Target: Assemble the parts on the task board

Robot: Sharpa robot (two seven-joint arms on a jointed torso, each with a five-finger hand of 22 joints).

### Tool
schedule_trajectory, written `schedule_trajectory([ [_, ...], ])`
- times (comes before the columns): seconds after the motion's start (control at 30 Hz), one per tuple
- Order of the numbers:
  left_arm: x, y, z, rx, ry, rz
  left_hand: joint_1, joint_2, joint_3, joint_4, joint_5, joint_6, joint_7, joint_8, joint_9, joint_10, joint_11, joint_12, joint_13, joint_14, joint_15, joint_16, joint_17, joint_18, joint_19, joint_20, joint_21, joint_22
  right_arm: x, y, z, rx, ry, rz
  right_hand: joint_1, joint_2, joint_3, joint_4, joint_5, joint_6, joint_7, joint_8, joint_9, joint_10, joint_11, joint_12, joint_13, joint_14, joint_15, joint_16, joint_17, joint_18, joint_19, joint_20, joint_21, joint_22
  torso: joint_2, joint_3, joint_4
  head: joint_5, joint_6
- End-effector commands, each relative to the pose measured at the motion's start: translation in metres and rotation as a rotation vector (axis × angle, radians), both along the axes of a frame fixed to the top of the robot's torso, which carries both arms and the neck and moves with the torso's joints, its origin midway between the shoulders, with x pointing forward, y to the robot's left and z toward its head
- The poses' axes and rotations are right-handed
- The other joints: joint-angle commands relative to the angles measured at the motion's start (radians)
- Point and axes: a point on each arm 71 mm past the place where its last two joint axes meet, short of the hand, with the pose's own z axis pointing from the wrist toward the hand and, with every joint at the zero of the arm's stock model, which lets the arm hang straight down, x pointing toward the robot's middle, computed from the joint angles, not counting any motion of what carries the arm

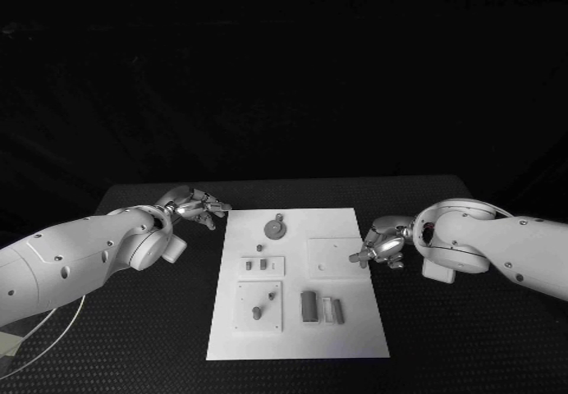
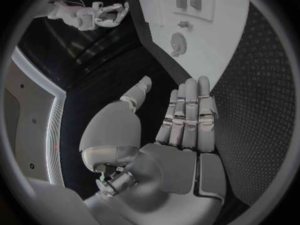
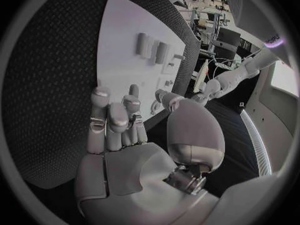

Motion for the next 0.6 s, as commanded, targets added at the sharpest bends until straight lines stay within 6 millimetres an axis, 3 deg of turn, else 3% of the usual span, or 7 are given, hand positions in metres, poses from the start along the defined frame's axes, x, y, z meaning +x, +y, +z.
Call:
schedule_trajectory([
  [0.03,0.000,-0.003,0.001,-0.013,-0.002,-0.012,-0.010,0.000,-0.008,0.000,0.001,-0.007,0.002,0.006,-0.001,-0.002,0.003,0.004,0.001,-0.001,-0.002,-0.005,0.001,0.013,0.009,-0.001,-0.006,-0.002,-0.003,0.003,-0.001,-0.026,0.003,0.009,-0.003,0.008,0.000,-0.010,-0.004,-0.013,0.005,0.005,0.002,-0.004,0.001,0.005,0.001,0.004,-0.005,0.002,0.002,0.023,-0.001,-0.004,0.006,0.018,0.000,-0.0011,-0.0003,0.000,0.000],
  [0.3,0.000,-0.002,0.001,-0.012,-0.002,-0.010,-0.011,0.000,-0.008,0.000,0.001,-0.007,0.002,0.006,-0.001,-0.002,0.003,0.004,0.001,-0.001,-0.002,-0.005,0.001,0.013,0.009,-0.001,-0.006,-0.002,-0.015,0.010,-0.011,-0.060,0.023,0.012,-0.010,0.038,-0.003,-0.057,-0.005,-0.013,0.005,0.009,0.008,-0.005,0.001,0.005,0.001,0.003,-0.005,0.003,0.002,0.023,-0.005,-0.002,0.008,0.019,0.000,-0.0009,0.0002,0.000,0.000],
  [0.37,-0.001,-0.001,0.001,-0.012,-0.001,-0.009,-0.011,0.000,-0.008,0.000,0.001,-0.007,0.002,0.006,-0.001,-0.002,0.003,0.004,0.001,-0.001,-0.002,-0.005,0.002,0.013,0.010,-0.001,-0.006,-0.002,-0.018,0.013,-0.013,-0.066,0.030,0.020,-0.025,0.059,-0.006,-0.103,-0.005,-0.011,0.004,0.011,0.011,-0.005,0.000,0.005,0.001,0.002,-0.006,0.004,0.003,0.023,-0.008,0.000,0.010,0.019,0.000,-0.0006,0.0003,0.000,0.000],
  [0.6,-0.001,-0.001,0.001,-0.012,0.000,-0.010,-0.011,0.000,-0.008,0.000,0.001,-0.007,0.002,0.006,-0.001,-0.002,0.003,0.004,0.001,-0.001,-0.002,-0.005,0.002,0.013,0.010,-0.001,-0.006,-0.002,-0.024,0.017,-0.018,-0.078,0.043,0.022,-0.078,0.070,0.019,-0.170,-0.003,-0.009,0.004,0.011,0.012,-0.003,0.000,0.004,-0.002,0.003,-0.006,0.002,0.001,0.023,-0.008,0.003,0.010,0.017,0.000,-0.0010,-0.0002,0.000,-0.002],
])
